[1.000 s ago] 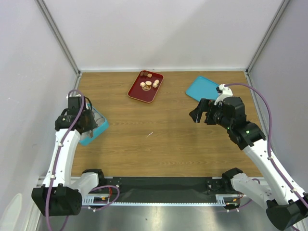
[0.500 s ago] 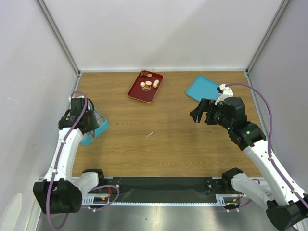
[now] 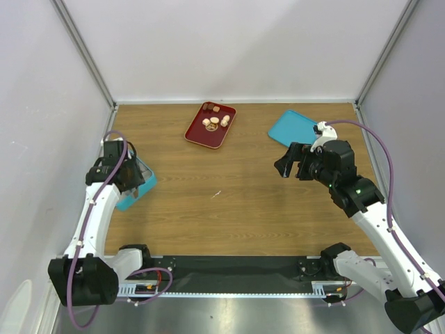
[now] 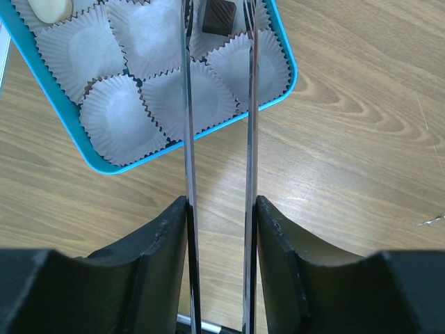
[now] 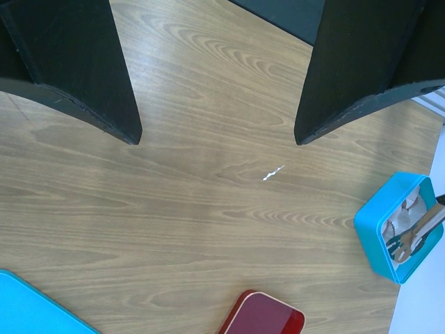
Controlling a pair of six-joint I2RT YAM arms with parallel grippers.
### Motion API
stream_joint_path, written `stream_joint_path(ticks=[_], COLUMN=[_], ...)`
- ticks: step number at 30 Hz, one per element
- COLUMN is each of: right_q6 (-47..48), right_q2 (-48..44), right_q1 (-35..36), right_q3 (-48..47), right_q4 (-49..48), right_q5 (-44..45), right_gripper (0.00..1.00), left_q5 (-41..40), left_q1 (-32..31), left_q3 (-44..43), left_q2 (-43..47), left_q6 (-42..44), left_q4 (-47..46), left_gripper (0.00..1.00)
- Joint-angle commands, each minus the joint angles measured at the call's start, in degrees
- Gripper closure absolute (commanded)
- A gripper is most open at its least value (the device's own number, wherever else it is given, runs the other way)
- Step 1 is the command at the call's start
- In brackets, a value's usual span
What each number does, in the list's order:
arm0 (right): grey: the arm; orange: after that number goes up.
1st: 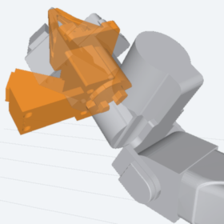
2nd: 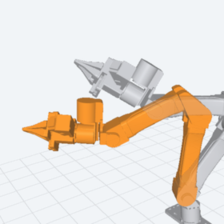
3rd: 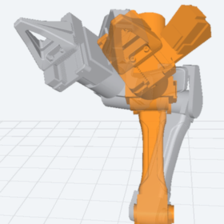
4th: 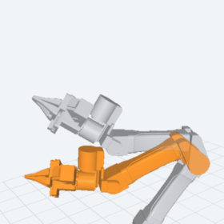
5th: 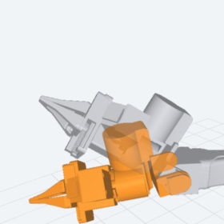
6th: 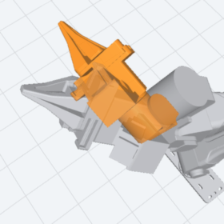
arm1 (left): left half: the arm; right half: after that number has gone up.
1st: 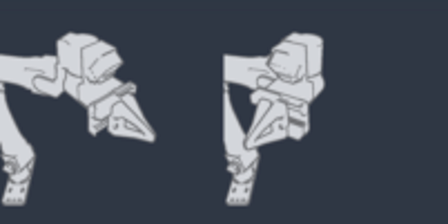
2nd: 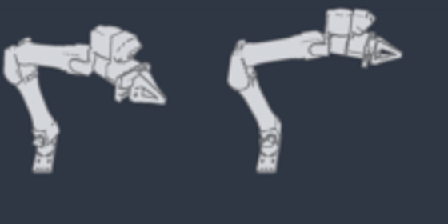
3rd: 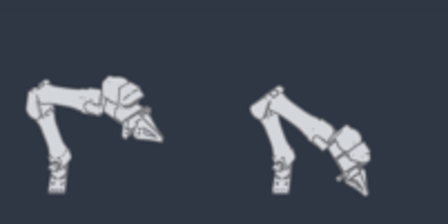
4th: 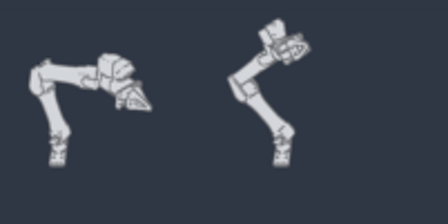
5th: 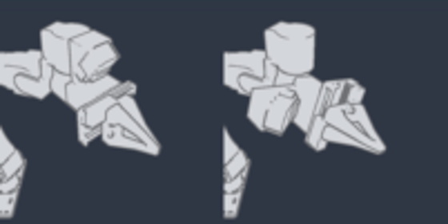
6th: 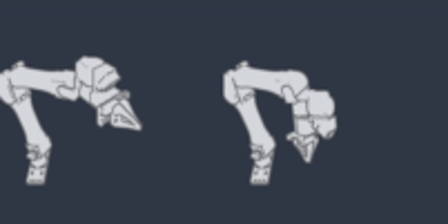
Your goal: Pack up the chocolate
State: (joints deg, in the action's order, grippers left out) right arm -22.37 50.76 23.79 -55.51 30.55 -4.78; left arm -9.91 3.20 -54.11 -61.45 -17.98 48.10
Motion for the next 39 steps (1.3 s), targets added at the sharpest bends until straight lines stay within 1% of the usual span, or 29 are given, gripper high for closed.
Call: stream_joint_path(ticks=[1, 6, 9, 11, 13, 15, 18, 19, 20, 23, 24, 25, 28, 29, 31, 35, 39], right_q6=[0.6, 0.7, 0.7, 0.7, 0.6, 0.4, 0.3, 0.3, 0.3, 0.1, 0.0, 0.0, -0.1, 0.0, -0.1, 0.4, 0.7], right_q2=[-0.7, -0.7, -0.6, -0.5, -0.2, 0.1, 0.5, 0.7, 0.8, 1.4, 1.5, 1.6, 2.4, 2.8, 3.0, 3.7, 5.0], right_q1=[0.1, 0.3, 0.2, 0.2, 0.3, 0.2, 0.1, 0.2, 0.2, 0.0, 0.1, 0.2, 0.1, 0.2, 0.2, 0.1, -0.2], right_q3=[-0.7, -0.9, -1.3, -1.4, -1.5, -1.4, -1.4, -1.5, -1.6, -2.0, -2.1, -2.3, -2.8, -2.9, -3.0, -3.3, -3.1], right_q4=[-1.5, -1.4, -1.1, -0.9, -0.8, -0.8, -0.6, -0.7, -0.5, -0.3, -0.3, -0.3, -0.1, -0.2, -0.1, 0.0, -0.1], right_q5=[1.0, 1.3, 1.4, 1.4, 1.8, 1.9, 2.4, 2.8, 3.1, 4.2, 4.3, 4.8, 4.7, 6.3, 7.0, 7.9, 8.5], right_gripper=[0.0, 0.0, 0.0, 0.0, 0.0, 0.0, 0.0, 0.0, 0.0, 0.0, 0.0, 0.0, 0.0, 0.0, 0.01, 0.0, 0.0], left_q5=[-0.5, -0.7, 0.9, 2.4, 5.6, 6.0, 4.4, 4.6, 5.0, 5.3, 5.6, 7.4, 9.5, 9.5, 9.5, 10.5, 11.4], left_q1=[0.7, 0.6, 0.6, 0.4, -0.4, -2.7, -9.9, -11.3, -14.2, -18.0, -19.4, -19.9, -20.4, -20.6, -20.8, -20.9, -21.0], left_q3=[-1.5, -4.2, -7.8, -11.8, -15.7, -19.4, -23.4, -25.8, -27.9, -30.3, -31.0, -32.5, -35.9, -36.6, -38.0, -39.1, -40.5], left_q2=[0.7, 0.8, 0.5, 0.2, -0.3, -2.6, -8.7, -10.3, -13.7, -18.2, -21.2, -23.1, -29.9, -31.3, -35.3, -40.2, -44.0], left_q6=[0.3, 1.0, 1.4, 1.8, 2.2, 2.4, 3.0, 3.5, 4.4, 7.6, 8.2, 8.9, 10.9, 11.6, 12.6, 15.2, 16.6], left_q4=[-0.6, 0.5, 1.4, 1.8, 1.2, 0.9, 0.4, -0.2, -1.8, -5.5, -7.7, -8.7, -11.4, -11.9, -13.5, -16.0, -18.9], left_gripper=[0.53, 0.53, 0.53, 0.54, 0.54, 0.54, 0.54, 0.55, 0.55, 0.54, 0.54, 0.54, 0.54, 0.55, 0.54, 0.52, 0.48])
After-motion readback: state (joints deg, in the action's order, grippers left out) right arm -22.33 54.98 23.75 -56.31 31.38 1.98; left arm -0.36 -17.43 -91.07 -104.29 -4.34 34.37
